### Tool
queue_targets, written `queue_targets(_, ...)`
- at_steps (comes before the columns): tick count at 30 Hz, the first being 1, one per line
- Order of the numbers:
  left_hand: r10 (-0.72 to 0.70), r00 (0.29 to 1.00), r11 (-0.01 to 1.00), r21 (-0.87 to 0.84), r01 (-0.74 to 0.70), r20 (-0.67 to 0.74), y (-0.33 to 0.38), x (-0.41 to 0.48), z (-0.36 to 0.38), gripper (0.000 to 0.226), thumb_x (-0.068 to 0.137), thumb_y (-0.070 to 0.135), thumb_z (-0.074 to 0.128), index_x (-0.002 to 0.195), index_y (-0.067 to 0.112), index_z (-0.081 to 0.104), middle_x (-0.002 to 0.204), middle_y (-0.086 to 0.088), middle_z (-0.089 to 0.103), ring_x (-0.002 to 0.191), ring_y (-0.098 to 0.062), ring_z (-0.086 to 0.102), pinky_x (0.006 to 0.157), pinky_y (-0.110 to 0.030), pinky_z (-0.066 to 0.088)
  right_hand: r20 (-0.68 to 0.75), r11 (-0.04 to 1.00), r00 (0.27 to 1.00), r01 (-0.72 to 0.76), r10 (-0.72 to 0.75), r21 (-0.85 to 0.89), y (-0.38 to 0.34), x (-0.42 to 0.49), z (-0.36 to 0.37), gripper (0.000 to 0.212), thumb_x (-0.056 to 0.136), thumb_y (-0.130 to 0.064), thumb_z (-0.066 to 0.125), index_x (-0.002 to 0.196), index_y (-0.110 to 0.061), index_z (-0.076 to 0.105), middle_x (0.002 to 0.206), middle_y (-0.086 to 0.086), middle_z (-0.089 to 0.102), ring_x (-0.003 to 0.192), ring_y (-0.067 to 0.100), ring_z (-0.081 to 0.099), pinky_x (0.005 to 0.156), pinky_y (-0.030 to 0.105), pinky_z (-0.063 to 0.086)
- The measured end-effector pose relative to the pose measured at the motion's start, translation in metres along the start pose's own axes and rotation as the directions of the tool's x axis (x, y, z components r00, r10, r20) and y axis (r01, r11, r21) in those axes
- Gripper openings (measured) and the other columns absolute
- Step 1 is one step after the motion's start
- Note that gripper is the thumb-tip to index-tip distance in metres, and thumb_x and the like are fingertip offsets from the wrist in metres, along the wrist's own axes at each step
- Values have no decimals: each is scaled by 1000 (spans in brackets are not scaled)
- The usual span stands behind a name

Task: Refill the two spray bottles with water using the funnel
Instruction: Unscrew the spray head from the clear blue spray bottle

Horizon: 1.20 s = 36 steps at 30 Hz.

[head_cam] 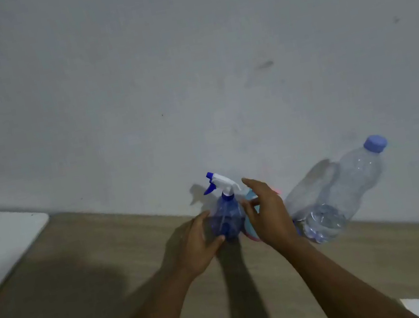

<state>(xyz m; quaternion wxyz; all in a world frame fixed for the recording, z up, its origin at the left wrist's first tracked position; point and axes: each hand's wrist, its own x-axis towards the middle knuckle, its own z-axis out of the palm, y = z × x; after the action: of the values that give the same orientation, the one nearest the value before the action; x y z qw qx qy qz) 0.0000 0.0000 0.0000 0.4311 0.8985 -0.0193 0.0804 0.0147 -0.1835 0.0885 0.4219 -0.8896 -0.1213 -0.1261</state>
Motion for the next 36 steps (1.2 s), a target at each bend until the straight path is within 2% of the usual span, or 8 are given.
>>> queue_targets(3, 67, 998, 998, -9, -67, -8, -19, 19, 17, 68, 79, 36, 81, 137, 24, 47, 132, 3, 60, 117, -11, 56, 98, -25, 47, 38, 998, 998, 46, -45, -37, 11, 18, 8, 36, 98, -10, 61, 133, -16, 58, 131, -5, 59, 111, 8, 56, 99, 32, 53)
queue_targets(9, 144, 989, 989, 26, -144, 15, -40, 34, 39, 79, 72, 38, 86, 136, 35, 39, 132, 8, 60, 112, 2, 54, 96, -19, 48, 70, 992, 997, 41, -33, -119, 24, 27, 17, 28, 100, -8, 56, 125, -19, 63, 125, -4, 63, 105, -1, 50, 82, -6, 33)
queue_targets(16, 134, 990, 991, -17, -134, 38, -55, 50, 58, 89, 69, 31, 89, 141, 27, 36, 136, 5, 57, 120, -10, 58, 98, -33, 54, 34, 996, 999, 32, -30, -82, 29, 46, 26, 29, 98, -3, 56, 122, -15, 65, 122, 3, 65, 103, 11, 58, 83, 9, 48)
queue_targets(18, 130, 990, 989, -76, -126, 50, -56, 47, 59, 88, 70, 22, 89, 141, 19, 37, 137, 0, 56, 120, -5, 55, 98, -20, 51, 28, 998, 999, 26, -24, -54, 31, 48, 30, 26, 98, -5, 56, 120, -16, 65, 120, 3, 66, 98, 20, 66, 85, 34, 59)
queue_targets(20, 134, 990, 988, -84, -130, 38, -55, 41, 56, 86, 71, 19, 89, 141, 13, 39, 136, -4, 57, 119, -4, 54, 94, -2, 41, 42, 1000, 999, 9, -7, -30, 30, 47, 32, 23, 99, -8, 58, 118, -18, 65, 118, 2, 66, 90, 26, 69, 82, 44, 60)
queue_targets(28, 181, 983, 961, -210, -179, -11, -9, -6, 9, 80, 76, 19, 86, 140, 14, 39, 139, -1, 53, 122, -8, 56, 99, -13, 46, 61, 995, 995, 72, -77, 75, -9, 41, 0, 16, 97, -13, 63, 113, -16, 65, 109, -6, 66, 84, 4, 60, 71, 8, 47)
queue_targets(33, 206, 977, 942, -259, -211, -48, 32, -42, -23, 84, 76, 29, 85, 142, 38, 33, 143, 13, 46, 130, -13, 50, 96, -26, 54, 134, 953, 990, 8, -51, 303, -54, 15, -41, 27, 93, -15, 69, 115, -22, 56, 108, -4, 67, 87, 10, 69, 75, 21, 57)
queue_targets(36, 227, 971, 930, -280, -238, -73, 64, -68, -39, 83, 75, 30, 86, 143, 35, 38, 142, 18, 48, 129, -12, 50, 93, -31, 56, 112, 932, 993, -1, -42, 362, -79, -7, -69, 36, 89, -17, 75, 117, -21, 53, 105, 6, 70, 86, 15, 71, 78, 31, 60)
